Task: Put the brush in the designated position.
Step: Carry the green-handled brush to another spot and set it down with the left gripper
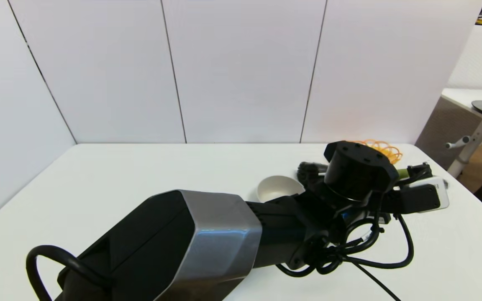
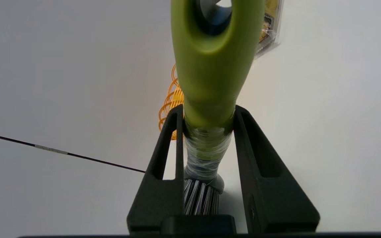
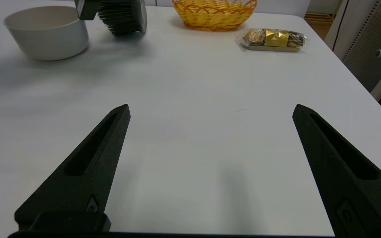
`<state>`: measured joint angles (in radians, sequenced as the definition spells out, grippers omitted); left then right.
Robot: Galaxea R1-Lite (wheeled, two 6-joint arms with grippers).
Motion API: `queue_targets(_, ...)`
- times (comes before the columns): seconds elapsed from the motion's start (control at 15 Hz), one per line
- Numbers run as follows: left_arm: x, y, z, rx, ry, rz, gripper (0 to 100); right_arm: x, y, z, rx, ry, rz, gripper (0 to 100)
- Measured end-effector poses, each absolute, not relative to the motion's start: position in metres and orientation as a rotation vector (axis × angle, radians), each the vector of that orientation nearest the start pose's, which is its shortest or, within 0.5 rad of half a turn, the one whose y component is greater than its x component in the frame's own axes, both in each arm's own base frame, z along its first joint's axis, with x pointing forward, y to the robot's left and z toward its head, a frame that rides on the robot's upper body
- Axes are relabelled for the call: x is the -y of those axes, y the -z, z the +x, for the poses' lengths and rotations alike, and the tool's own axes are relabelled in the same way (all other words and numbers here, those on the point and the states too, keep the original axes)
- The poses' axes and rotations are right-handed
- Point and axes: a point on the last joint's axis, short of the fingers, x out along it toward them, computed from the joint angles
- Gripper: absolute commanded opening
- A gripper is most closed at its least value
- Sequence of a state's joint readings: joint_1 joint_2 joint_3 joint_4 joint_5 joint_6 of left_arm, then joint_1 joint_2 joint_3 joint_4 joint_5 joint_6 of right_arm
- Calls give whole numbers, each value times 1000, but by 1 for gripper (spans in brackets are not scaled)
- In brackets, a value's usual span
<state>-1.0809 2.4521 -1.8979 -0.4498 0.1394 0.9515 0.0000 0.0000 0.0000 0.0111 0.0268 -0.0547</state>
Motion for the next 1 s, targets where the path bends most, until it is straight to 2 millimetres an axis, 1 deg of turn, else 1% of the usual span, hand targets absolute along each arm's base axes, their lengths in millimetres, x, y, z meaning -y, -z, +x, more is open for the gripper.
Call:
queue_targets(0.47,459,-133,250,336,929,992,0,-1,-74,-23,-10,-27,-55,100)
queue_targets(1.0,459,-131,250,330,940,1000,0,-1,-74,-23,-9,-27,-55,100)
